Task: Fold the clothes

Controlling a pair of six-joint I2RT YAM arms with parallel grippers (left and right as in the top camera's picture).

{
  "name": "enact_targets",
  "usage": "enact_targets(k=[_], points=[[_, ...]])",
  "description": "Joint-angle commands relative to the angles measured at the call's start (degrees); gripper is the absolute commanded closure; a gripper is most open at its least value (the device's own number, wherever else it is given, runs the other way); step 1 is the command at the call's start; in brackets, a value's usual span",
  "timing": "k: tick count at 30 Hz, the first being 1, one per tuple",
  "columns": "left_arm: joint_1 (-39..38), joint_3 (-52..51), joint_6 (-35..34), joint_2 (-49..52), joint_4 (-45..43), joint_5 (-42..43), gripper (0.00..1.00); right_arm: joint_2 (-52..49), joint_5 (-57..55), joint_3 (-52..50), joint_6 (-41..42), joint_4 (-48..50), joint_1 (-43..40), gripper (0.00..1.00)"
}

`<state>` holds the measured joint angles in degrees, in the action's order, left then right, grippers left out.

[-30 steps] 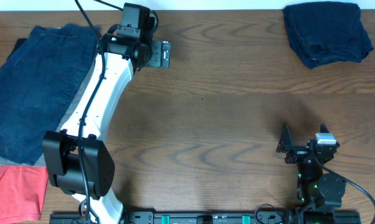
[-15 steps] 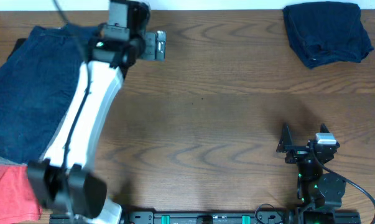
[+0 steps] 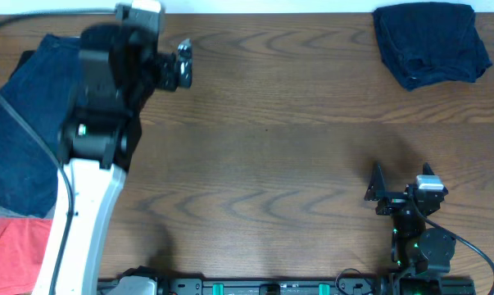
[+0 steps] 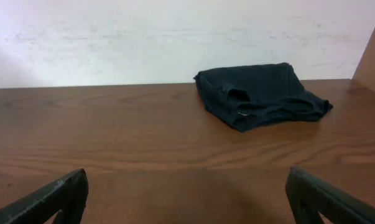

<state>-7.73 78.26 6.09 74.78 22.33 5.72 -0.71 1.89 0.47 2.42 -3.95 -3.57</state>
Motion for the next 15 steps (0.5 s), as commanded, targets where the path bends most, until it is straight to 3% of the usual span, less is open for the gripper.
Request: enact_targets(k=[1,15], points=[[1.8,-9.2,0.7,-6.8,-3.8,1.6,0.02,0.4,-0.4,-0.2,0.7,-0.1,1.0,0.01],[4.9,-49.9,0.8,-42.9,-19.7,1.1,0.02,0.4,-0.4,-0.2,0.7,-0.1,1.0,0.01]])
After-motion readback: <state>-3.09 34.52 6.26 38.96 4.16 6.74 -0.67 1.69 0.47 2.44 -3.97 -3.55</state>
